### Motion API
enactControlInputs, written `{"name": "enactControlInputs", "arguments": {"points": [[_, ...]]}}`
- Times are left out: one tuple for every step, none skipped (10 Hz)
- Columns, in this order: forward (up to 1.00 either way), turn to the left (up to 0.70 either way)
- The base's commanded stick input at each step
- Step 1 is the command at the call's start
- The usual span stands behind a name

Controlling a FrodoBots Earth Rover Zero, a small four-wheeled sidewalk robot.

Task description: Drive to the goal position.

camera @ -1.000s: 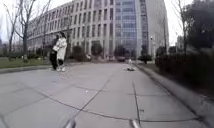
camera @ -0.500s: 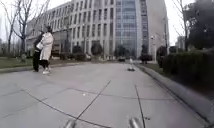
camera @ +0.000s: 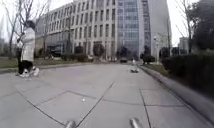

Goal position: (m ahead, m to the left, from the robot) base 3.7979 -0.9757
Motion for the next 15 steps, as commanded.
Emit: {"name": "enactControlInputs", "arguments": {"points": [[0.45,0.0],[0.45,0.0],[0.45,0.0],[0.45,0.0],[0.45,0.0],[0.45,0.0],[0.45,0.0],[0.45,0.0],[0.45,0.0],[0.45,0.0],[0.45,0.0],[0.45,0.0],[0.45,0.0],[0.45,0.0],[0.45,0.0]]}}
